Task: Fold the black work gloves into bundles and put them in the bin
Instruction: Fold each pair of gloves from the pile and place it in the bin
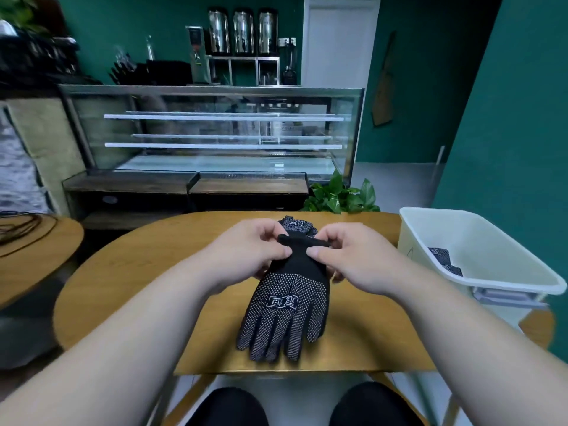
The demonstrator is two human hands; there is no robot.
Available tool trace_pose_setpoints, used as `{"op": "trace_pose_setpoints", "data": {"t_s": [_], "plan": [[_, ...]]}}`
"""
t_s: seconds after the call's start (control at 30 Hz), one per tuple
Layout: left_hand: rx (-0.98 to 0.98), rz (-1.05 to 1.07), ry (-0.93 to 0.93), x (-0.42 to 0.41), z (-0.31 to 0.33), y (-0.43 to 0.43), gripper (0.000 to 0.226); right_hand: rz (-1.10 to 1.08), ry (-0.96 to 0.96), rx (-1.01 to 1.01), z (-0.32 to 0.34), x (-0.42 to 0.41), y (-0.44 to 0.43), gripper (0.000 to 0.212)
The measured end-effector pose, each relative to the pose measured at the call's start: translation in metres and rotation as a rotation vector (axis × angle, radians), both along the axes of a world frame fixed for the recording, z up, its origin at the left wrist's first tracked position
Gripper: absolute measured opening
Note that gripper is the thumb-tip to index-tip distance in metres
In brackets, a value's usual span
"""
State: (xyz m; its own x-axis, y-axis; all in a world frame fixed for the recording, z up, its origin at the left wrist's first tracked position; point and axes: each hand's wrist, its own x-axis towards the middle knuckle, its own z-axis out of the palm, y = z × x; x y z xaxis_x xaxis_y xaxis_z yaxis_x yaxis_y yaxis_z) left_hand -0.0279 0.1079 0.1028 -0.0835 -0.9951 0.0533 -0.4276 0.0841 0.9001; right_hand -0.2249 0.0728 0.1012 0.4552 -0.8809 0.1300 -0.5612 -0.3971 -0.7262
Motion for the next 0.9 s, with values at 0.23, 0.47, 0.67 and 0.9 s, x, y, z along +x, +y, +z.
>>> {"op": "trace_pose_setpoints", "data": {"t_s": [0.23,0.47,0.67,0.9], "plan": [[0.215,-0.379,-0.137,0.023,0.035,0.0,0.009,0.38,-0.071,0.304,0.032,-0.011,-0.005,0.009],[0.219,-0.144,-0.154,0.027,0.023,-0.035,0.018,0.144,-0.047,0.194,0.022,0.008,-0.028,0.012],[0.087,-0.33,-0.234,0.037,0.022,-0.036,0.018,0.165,-0.012,0.09,0.016,0.006,-0.033,0.01],[0.2,-0.288,-0.082,0.037,0.004,-0.037,0.015,0.304,-0.083,0.344,0.011,0.005,-0.031,0.015]]}}
